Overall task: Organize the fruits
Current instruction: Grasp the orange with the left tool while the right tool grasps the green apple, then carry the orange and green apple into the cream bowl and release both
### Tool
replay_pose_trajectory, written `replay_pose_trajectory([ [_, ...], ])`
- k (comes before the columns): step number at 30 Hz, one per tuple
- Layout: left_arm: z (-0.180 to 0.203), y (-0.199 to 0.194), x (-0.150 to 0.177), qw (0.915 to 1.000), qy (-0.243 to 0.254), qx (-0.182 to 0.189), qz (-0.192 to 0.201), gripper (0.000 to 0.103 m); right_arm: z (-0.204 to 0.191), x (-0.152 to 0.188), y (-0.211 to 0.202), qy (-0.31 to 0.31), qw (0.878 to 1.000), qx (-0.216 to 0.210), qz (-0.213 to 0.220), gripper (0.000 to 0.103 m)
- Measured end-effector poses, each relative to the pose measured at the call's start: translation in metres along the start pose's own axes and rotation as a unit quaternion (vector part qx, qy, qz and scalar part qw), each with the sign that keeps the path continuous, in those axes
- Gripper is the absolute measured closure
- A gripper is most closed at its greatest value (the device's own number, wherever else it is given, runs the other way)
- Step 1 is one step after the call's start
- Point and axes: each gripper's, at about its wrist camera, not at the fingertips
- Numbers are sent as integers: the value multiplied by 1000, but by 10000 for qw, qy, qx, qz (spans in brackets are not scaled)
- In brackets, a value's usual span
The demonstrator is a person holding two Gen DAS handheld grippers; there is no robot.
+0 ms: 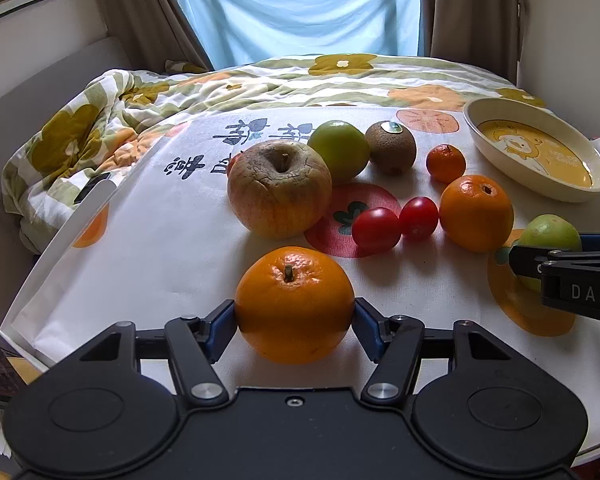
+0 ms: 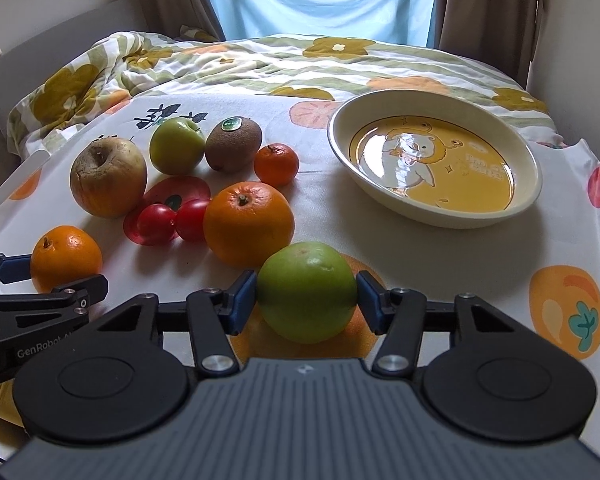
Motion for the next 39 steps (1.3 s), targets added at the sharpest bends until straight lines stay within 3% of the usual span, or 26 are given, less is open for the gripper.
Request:
replay_pose_trajectory([
  [10, 15, -35, -22, 9998, 111, 75, 160, 37, 14, -17, -30, 166, 9998, -90, 104, 34],
  [22, 48, -77, -96, 9941, 516, 477, 829, 37, 64, -64, -83, 451, 9980, 163, 404, 34],
  [31, 71, -49, -157, 9832, 1000, 1009, 1150, 37, 91, -110, -87, 762, 9930, 592, 685, 34],
  [39, 93, -1, -205, 9690, 1501, 1485, 1285, 37, 112, -151, -57, 1132, 9853, 1038, 749, 34],
])
Point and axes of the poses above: each gripper's, at about its wrist camera, not at the fingertips, and y roughly the way its jaws point, z to its right, x to its underside, and after that the axes turned 8 degrees about y, right-handed
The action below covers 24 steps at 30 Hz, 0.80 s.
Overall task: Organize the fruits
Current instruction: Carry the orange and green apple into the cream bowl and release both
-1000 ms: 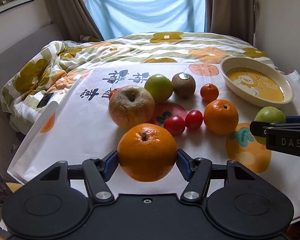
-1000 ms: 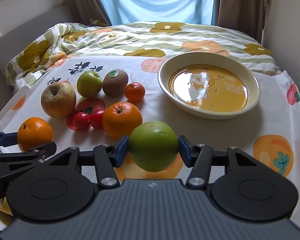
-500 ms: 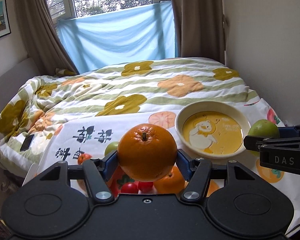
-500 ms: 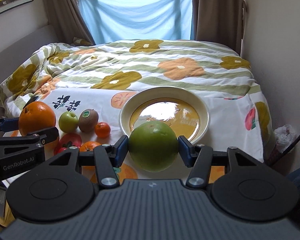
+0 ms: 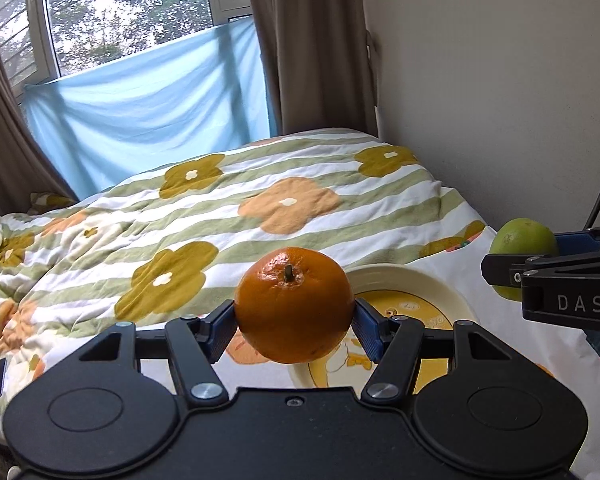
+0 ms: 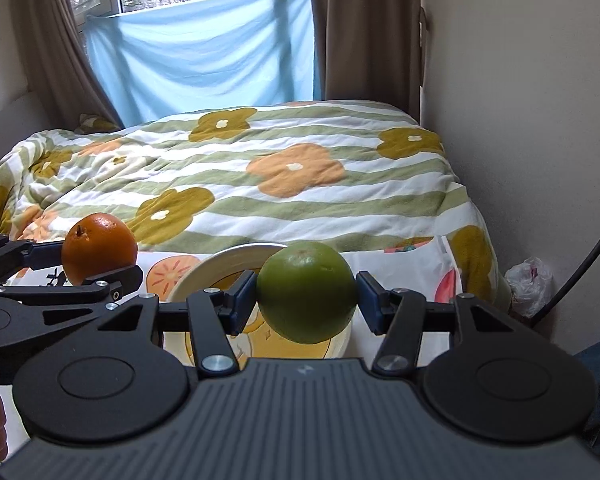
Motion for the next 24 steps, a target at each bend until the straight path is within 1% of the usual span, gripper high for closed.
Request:
replay_pose_trajectory([
  [6, 5, 55, -14, 9989, 349, 304, -89, 37, 0, -13, 36, 162, 9996, 217, -38, 34],
  [12, 19, 100, -11, 9950, 703, 618, -351, 37, 2, -16, 71, 289, 9987, 368, -201, 34],
  [16, 33, 122, -8, 9911, 1002, 727, -482, 37, 7, -13, 86, 398, 9977, 436, -325, 34],
  [20, 48, 135, -7, 9864, 1302, 836, -554, 37, 14, -9, 96, 520, 9963, 510, -447, 34],
  [24, 57, 147, -3, 9818, 1500, 950, -680, 37, 19, -7, 102, 546, 9956, 521, -548, 34],
])
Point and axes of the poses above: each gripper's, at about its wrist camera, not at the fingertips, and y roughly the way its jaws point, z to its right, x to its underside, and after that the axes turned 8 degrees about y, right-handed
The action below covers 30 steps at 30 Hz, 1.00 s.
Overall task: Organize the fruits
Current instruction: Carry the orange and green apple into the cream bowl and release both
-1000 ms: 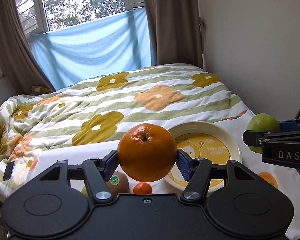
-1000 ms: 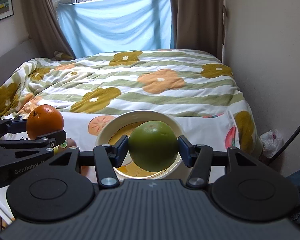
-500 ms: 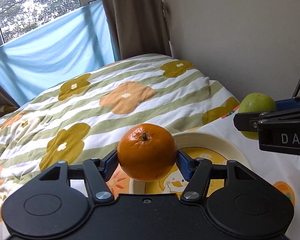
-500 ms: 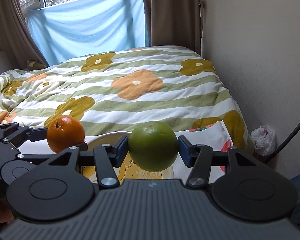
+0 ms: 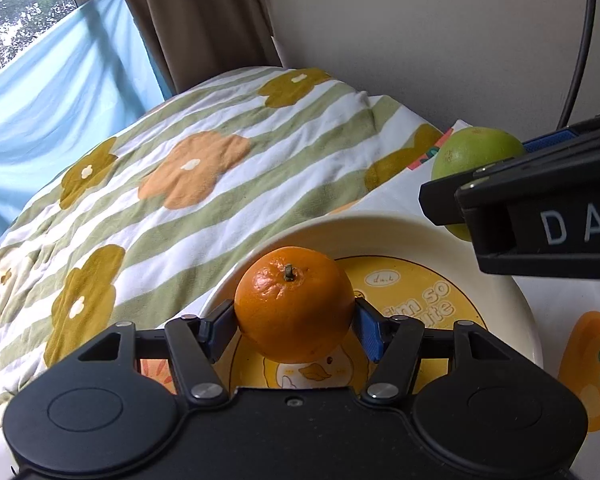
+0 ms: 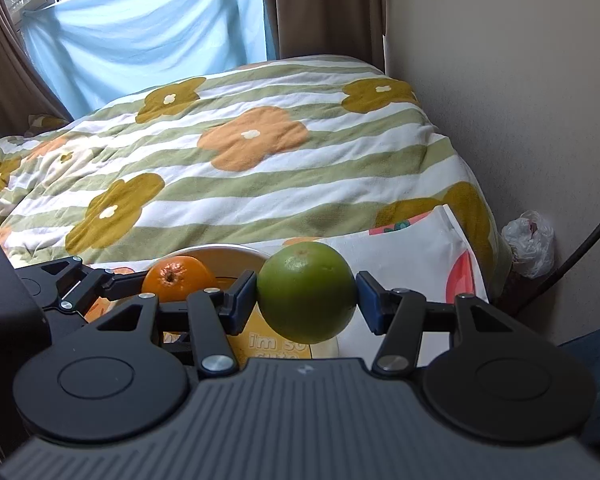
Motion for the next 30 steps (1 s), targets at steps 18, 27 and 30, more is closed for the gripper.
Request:
replay_pose_trajectory([
  [18, -25, -39, 22, 9986, -516, 112, -39, 5, -7, 3, 5, -618, 9973, -364, -166, 34],
  [27, -32, -60, 39, 9966, -817, -67, -94, 5, -22, 24, 26, -1782, 9815, -645, -255, 34],
  [30, -33, -62, 42, 9964, -836, -112, -120, 5, -24, 30, 33, -1946, 9780, -693, -297, 34],
])
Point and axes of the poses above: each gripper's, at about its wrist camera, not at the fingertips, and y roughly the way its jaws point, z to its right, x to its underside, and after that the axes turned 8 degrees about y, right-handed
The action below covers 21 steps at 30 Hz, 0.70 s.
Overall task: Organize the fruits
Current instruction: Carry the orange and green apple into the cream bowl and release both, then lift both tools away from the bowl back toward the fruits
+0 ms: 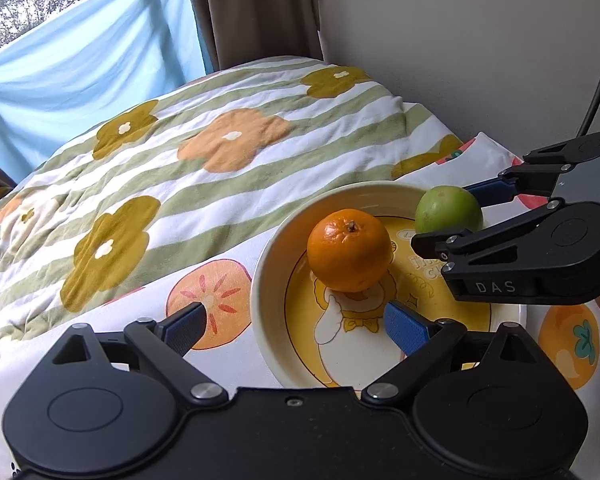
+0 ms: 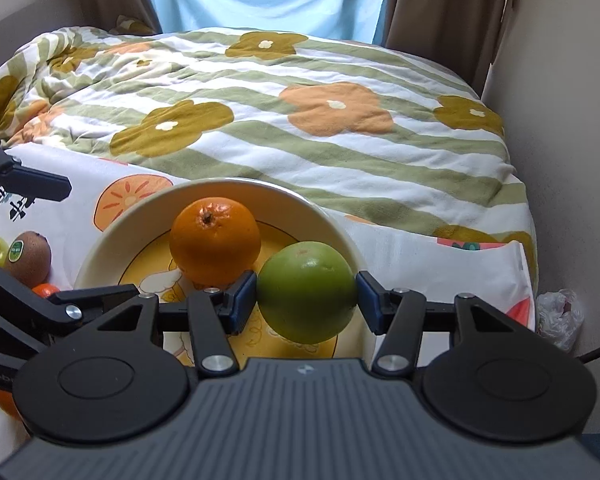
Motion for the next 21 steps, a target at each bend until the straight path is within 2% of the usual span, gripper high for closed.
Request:
replay_pose_trajectory([
  [7, 0, 6, 1, 10000, -14, -36, -71, 5, -5, 1, 8, -132, 9998, -159, 40, 33],
  [8, 0, 6, 1, 10000, -20, -41, -81, 5, -6, 1, 6, -161, 9997, -164, 108, 30],
  [10, 1, 6, 2, 9999, -54, -35, -85, 5, -9, -1, 4, -257, 9995, -66, 167, 14],
  [13, 1, 4, 2, 9999, -73, -30, -81, 5, -8, 1, 0, -163, 9997, -31, 185, 8],
  [21, 5, -10, 0, 9999, -45, -118, 18, 5, -1, -2, -19, 152, 9996, 35, 215, 4],
])
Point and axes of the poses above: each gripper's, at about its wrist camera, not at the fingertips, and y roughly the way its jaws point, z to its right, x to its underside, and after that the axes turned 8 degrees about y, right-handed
